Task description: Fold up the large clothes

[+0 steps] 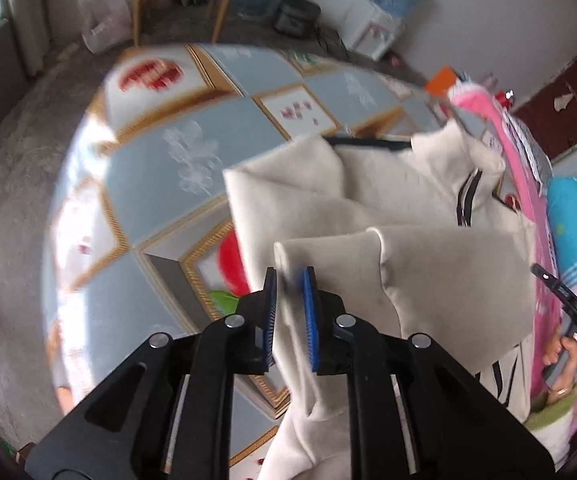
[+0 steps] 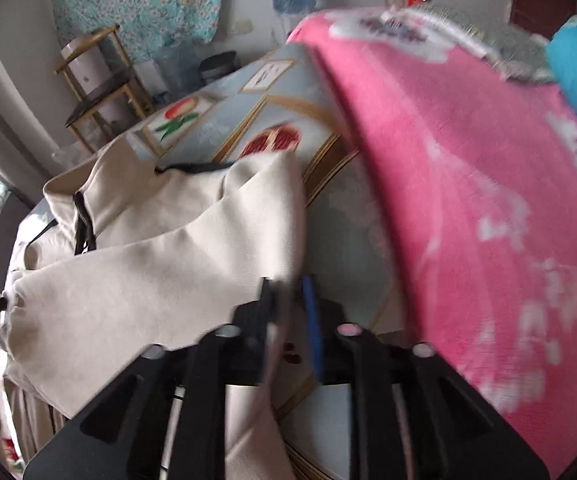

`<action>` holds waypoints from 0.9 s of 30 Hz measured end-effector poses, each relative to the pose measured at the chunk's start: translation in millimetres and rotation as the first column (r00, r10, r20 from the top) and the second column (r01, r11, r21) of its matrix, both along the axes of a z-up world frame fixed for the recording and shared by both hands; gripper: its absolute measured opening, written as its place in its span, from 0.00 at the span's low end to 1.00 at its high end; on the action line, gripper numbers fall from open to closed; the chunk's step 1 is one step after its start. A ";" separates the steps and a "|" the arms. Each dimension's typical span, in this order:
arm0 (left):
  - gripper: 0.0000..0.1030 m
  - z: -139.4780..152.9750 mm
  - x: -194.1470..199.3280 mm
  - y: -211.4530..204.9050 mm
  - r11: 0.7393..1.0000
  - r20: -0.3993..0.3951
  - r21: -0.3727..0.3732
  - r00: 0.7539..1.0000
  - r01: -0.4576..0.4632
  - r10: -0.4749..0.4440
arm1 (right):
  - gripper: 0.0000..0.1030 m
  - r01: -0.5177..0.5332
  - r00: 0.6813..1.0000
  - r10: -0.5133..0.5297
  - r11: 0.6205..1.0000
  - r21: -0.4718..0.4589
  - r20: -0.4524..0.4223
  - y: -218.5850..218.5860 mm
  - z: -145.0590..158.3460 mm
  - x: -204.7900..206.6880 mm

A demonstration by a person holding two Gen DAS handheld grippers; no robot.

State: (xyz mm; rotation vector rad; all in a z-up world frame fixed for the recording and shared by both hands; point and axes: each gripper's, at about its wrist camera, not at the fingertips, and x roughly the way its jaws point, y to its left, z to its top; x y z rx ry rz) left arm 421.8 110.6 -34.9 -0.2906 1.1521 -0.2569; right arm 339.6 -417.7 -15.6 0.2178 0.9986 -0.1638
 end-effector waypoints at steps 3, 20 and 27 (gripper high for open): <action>0.13 23.1 -23.6 -9.2 0.995 0.085 0.062 0.993 0.081 -0.086 | 0.39 -0.041 0.997 0.047 0.995 -0.094 0.068 13.1 26.5 -14.9; 0.12 0.7 -94.0 -98.4 0.743 0.106 0.598 0.889 0.300 -0.444 | 0.44 -0.358 0.933 0.356 0.933 -0.027 -0.059 98.8 -3.6 -60.2; 0.19 8.5 -111.7 -92.9 0.705 0.040 0.617 0.881 0.349 -0.472 | 0.43 -0.311 0.950 0.308 0.949 -0.058 -0.052 83.4 5.2 -69.0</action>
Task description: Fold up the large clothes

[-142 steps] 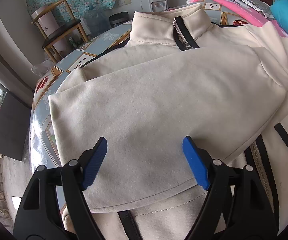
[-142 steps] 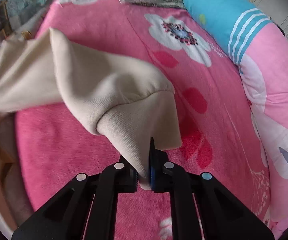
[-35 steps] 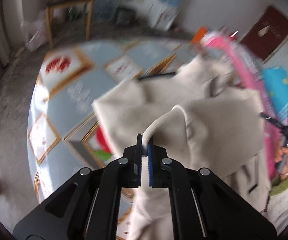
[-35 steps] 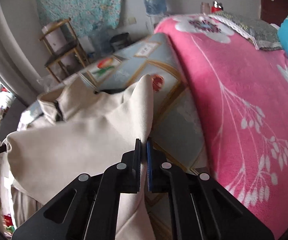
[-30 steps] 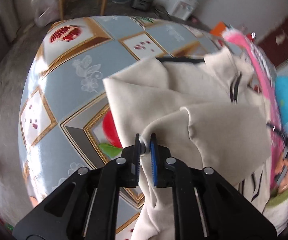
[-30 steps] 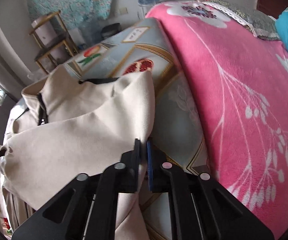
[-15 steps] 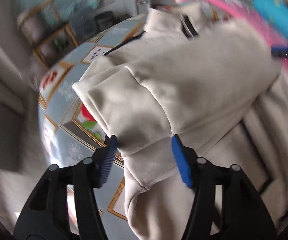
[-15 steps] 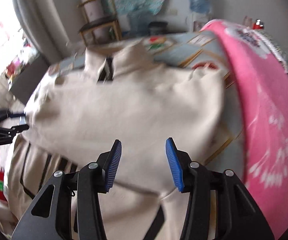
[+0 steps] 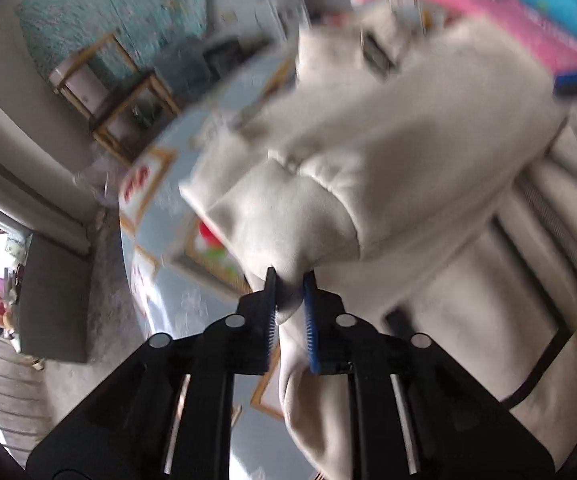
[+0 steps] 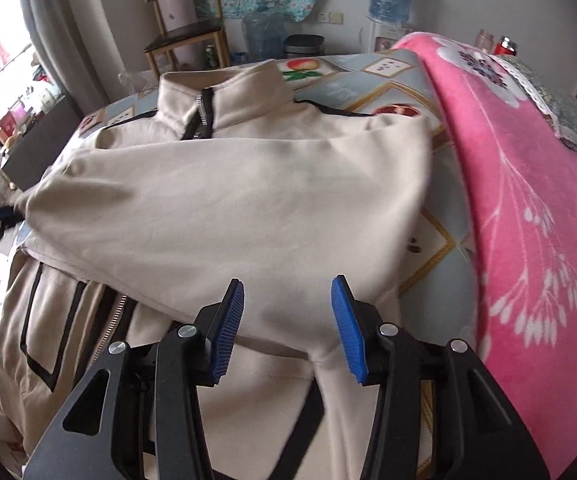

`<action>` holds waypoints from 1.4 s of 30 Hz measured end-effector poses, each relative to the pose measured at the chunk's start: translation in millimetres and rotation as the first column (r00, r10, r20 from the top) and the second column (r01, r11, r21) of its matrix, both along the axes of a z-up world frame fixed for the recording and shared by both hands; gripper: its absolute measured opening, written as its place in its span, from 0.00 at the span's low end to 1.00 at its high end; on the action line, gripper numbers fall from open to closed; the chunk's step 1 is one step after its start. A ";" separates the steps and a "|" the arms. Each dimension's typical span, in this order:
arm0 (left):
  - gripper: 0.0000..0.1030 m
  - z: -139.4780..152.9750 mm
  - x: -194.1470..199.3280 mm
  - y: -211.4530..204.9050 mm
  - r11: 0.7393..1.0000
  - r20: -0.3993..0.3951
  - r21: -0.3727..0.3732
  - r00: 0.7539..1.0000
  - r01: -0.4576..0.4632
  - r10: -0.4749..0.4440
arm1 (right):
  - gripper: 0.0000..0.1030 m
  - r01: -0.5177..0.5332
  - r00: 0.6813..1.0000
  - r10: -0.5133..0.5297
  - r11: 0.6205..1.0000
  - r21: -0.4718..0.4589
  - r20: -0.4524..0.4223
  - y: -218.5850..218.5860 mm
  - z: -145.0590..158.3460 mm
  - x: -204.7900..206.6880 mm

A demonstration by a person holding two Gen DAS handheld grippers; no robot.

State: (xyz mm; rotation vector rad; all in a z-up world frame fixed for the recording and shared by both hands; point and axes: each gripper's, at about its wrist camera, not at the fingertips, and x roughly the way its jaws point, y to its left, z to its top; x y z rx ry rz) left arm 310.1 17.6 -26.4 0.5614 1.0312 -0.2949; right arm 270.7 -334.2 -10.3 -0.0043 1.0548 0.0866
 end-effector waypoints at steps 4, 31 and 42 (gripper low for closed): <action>0.24 -11.0 -3.6 10.2 1.000 -0.024 0.001 1.000 -0.013 0.013 | 0.43 0.015 1.000 -0.015 1.000 -0.014 -0.006 -4.8 -1.9 0.9; 0.43 15.9 -9.7 50.9 0.900 -0.113 -0.353 0.967 -0.254 0.229 | 0.58 0.114 0.991 -0.112 0.993 0.021 -0.072 -26.2 -1.9 -46.8; 0.59 5.7 -153.3 96.7 0.792 -0.255 -0.491 0.929 -0.363 0.267 | 0.71 0.216 0.976 -0.217 0.970 0.111 -0.010 -38.7 13.5 -195.8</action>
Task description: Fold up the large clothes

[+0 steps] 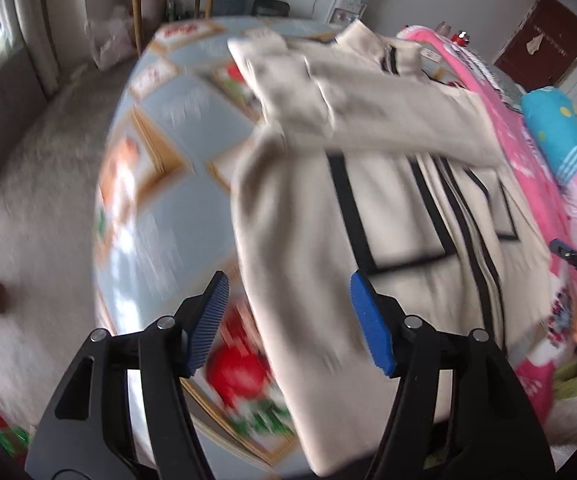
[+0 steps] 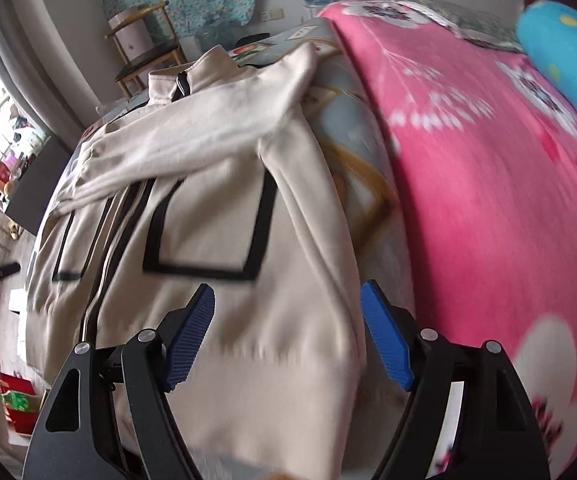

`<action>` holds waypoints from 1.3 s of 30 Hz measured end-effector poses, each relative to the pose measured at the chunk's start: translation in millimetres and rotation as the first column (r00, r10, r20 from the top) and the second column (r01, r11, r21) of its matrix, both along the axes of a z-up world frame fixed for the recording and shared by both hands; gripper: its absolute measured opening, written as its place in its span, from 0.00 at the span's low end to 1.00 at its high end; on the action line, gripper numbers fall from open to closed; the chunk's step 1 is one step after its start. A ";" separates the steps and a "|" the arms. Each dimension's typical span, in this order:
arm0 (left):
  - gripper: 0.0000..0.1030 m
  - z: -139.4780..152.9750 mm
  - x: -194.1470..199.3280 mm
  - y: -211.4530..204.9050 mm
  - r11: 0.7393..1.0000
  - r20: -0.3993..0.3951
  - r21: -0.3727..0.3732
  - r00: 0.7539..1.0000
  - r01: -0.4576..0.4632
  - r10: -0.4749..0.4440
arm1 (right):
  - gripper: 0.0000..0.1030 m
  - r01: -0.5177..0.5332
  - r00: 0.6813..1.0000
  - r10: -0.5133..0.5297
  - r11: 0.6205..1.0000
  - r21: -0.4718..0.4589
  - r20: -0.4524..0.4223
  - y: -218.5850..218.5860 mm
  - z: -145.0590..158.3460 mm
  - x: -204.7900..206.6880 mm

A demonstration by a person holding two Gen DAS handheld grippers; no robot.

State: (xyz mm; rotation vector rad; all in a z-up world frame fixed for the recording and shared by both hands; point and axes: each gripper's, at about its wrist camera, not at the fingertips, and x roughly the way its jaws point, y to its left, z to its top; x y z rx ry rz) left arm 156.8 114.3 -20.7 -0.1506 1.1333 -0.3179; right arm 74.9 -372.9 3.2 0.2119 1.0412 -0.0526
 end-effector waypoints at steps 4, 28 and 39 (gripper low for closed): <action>0.58 -15.8 -38.3 -3.2 0.999 0.003 -0.024 0.999 -0.047 0.047 | 0.71 0.038 0.999 -0.038 0.999 -0.001 0.004 -1.4 -6.1 -36.9; 0.03 37.8 -111.8 -4.5 0.992 0.247 -0.071 0.961 -0.107 0.121 | 0.08 0.100 0.983 -0.103 0.995 0.024 0.154 14.7 24.3 -101.5; 0.04 -31.5 -122.4 17.6 0.993 0.004 0.040 0.994 -0.109 0.109 | 0.08 0.125 0.989 -0.117 0.988 0.089 -0.087 14.2 -44.2 -135.3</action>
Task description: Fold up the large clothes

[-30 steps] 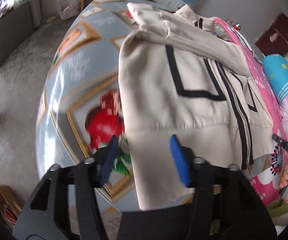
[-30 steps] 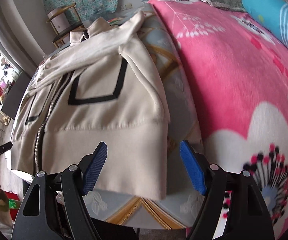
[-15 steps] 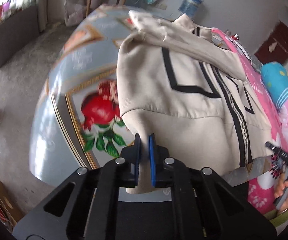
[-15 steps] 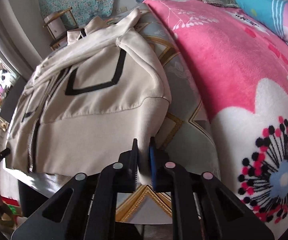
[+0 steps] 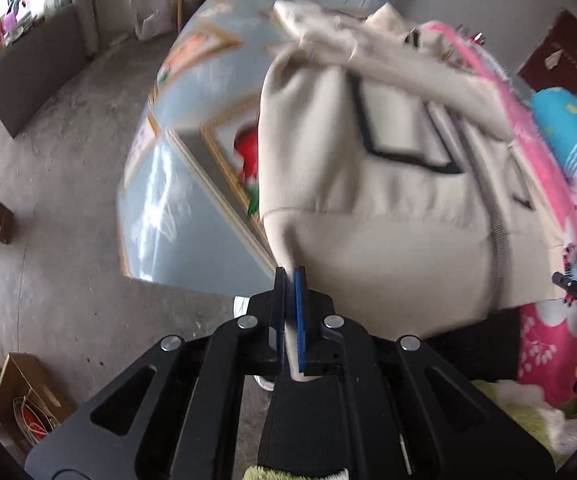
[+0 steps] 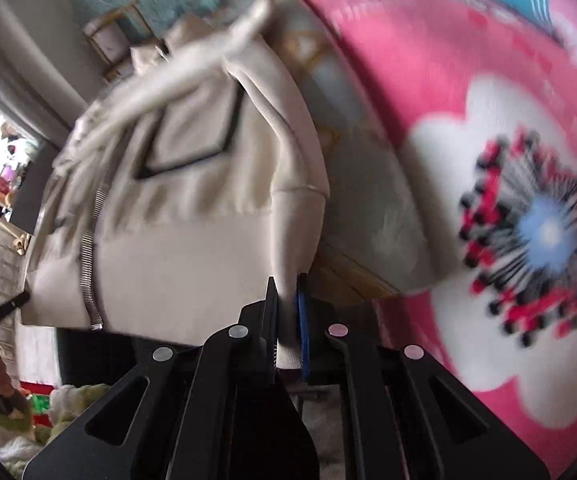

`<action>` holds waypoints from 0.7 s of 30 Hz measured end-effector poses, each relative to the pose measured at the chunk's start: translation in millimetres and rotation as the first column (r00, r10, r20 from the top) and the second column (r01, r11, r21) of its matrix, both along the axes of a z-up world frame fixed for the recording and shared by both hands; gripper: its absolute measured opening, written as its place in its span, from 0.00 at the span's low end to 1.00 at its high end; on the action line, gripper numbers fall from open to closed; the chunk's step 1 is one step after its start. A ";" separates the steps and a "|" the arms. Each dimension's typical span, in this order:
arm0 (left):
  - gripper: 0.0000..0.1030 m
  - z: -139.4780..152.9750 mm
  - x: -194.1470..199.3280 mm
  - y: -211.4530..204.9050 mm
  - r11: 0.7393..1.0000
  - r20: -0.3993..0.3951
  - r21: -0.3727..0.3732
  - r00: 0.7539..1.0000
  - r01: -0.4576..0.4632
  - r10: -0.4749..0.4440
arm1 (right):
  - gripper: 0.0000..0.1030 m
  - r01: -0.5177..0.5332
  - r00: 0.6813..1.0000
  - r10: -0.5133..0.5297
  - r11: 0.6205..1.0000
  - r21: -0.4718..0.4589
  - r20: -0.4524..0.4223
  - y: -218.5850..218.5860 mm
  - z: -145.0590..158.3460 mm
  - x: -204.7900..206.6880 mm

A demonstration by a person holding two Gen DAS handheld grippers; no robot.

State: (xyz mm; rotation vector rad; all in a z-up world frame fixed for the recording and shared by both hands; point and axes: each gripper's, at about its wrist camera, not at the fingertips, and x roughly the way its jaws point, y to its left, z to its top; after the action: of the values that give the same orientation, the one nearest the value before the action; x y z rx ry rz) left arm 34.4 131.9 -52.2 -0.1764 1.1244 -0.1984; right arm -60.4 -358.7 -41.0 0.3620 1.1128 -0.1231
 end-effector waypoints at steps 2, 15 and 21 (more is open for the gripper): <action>0.04 5.3 2.1 -1.8 1.000 0.009 -0.002 1.000 0.007 -0.007 | 0.09 -0.005 1.000 0.005 1.000 -0.015 0.016 2.3 5.4 2.2; 0.13 -12.4 -3.8 -3.4 0.999 -0.060 -0.028 0.997 0.042 -0.043 | 0.11 0.020 1.000 -0.019 1.000 -0.023 0.021 3.3 2.1 1.1; 0.04 6.3 -8.3 -2.8 0.993 -0.001 -0.096 0.997 0.071 -0.072 | 0.09 0.022 0.998 -0.019 0.998 -0.059 0.053 9.2 9.7 -4.2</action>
State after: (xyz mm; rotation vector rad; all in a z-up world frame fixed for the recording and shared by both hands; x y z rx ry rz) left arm 26.2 129.1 -45.9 -0.2221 1.1273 -0.3165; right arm -64.7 -349.5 -31.3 0.3222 1.0511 -0.1636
